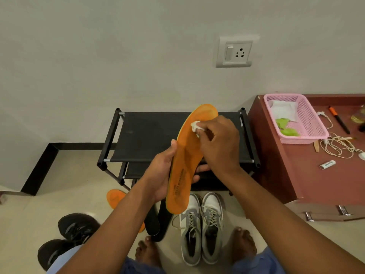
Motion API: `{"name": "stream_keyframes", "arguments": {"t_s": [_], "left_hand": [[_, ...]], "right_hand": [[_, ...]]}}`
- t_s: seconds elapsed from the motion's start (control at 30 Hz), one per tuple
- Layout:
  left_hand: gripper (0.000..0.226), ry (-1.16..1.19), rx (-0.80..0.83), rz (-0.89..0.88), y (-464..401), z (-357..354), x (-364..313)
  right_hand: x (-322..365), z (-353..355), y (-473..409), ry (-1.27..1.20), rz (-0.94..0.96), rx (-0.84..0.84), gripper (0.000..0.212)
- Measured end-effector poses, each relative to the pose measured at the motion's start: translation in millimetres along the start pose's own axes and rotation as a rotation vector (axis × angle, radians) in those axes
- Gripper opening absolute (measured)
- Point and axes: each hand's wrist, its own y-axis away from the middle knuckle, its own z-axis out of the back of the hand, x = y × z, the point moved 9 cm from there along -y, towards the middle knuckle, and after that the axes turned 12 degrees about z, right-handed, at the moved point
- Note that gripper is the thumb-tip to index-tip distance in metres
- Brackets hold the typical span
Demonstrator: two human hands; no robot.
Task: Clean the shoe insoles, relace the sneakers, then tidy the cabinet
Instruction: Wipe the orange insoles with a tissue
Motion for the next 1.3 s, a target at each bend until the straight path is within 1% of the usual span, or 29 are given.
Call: {"name": "stream_keyframes", "arguments": {"t_s": [0.07, 0.13, 0.33, 0.4, 0.5, 0.57, 0.7, 0.9, 1.0, 1.1, 1.3], "left_hand": [[0.06, -0.027, 0.006, 0.009, -1.2, -2.7, 2.7], [0.062, -0.018, 0.002, -0.001, -1.8, -2.6, 1.9], [0.066, 0.079, -0.068, -0.071, 1.7, 24.7, -12.5], [0.069, 0.129, -0.064, -0.06, 2.5, 32.1, -14.8], [0.069, 0.157, -0.054, -0.064, 3.6, 34.6, -16.6], [0.064, 0.142, -0.064, -0.083, 5.6, 30.7, -17.1], [0.057, 0.091, -0.058, -0.08, 3.6, 16.7, -14.1], [0.056, 0.052, 0.032, -0.022, -0.9, 1.7, -5.2], [0.053, -0.017, 0.046, -0.007, 0.1, -3.5, -1.7], [0.054, -0.012, 0.023, -0.014, 1.0, 0.6, -4.6], [0.062, 0.087, -0.074, -0.072, 3.6, 24.4, -17.5]], "right_hand": [[-7.7, 3.5, -0.5, 0.009, -0.024, -0.029, 0.01], [-2.9, -0.1, 3.2, 0.002, -0.002, -0.015, 0.011], [56.1, -36.4, 34.6, -0.15, 0.247, 0.199, 0.009], [65.5, -47.7, 43.6, -0.187, 0.285, 0.264, 0.012], [66.4, -54.1, 46.2, -0.207, 0.29, 0.298, 0.013], [64.3, -51.1, 41.3, -0.208, 0.277, 0.277, 0.011], [46.5, -36.1, 20.8, -0.17, 0.174, 0.145, 0.008], [12.3, -10.2, -4.6, -0.123, 0.016, -0.068, 0.011], [-0.4, -7.0, -7.5, -0.123, -0.031, -0.099, 0.015], [5.7, -12.7, -3.7, -0.132, 0.017, -0.031, 0.016], [54.1, -45.3, 28.6, -0.211, 0.246, 0.255, 0.013]]}}
